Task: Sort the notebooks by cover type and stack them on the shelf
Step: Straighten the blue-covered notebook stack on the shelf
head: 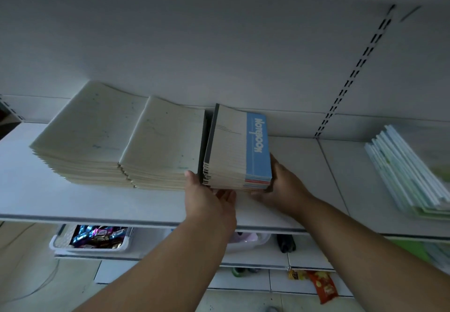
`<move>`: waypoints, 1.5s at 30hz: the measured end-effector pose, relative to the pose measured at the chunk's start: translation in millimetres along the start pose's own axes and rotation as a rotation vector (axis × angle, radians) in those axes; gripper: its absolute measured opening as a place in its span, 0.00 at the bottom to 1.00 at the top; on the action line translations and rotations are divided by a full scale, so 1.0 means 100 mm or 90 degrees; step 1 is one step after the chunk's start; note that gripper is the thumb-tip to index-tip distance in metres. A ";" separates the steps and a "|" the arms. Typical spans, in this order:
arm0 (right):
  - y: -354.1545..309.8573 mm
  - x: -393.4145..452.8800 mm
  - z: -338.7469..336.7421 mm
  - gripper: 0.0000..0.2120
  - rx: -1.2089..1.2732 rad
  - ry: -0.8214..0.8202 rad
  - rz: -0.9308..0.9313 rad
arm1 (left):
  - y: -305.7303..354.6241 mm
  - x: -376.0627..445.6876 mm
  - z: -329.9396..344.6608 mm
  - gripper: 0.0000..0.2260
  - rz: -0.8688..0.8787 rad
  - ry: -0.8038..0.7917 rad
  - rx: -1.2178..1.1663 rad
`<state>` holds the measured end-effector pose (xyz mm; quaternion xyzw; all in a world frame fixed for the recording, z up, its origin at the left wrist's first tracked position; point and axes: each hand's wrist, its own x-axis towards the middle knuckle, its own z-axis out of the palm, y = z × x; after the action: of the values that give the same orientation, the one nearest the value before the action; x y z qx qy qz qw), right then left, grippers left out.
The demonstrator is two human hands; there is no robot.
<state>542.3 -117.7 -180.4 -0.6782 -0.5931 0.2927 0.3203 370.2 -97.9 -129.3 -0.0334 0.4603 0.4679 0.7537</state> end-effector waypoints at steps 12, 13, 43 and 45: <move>-0.23 0.72 -0.11 0.28 0.537 0.063 0.341 | 0.23 -0.33 -0.08 0.10 0.063 0.035 0.363; -0.21 0.75 -0.11 0.26 0.533 0.080 0.346 | 0.27 -0.40 -0.13 0.10 0.141 0.035 0.462; -0.19 0.90 -0.06 0.16 0.582 0.012 0.293 | 0.69 0.63 0.81 0.22 0.553 -0.139 1.143; -0.26 0.93 -0.08 0.10 0.507 0.026 0.279 | 0.69 0.60 0.79 0.27 0.607 -0.126 1.160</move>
<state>543.9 -24.2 -156.6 -0.6171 -0.2705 0.5457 0.4983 379.8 19.4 -101.3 0.7747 0.5413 0.1926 0.2641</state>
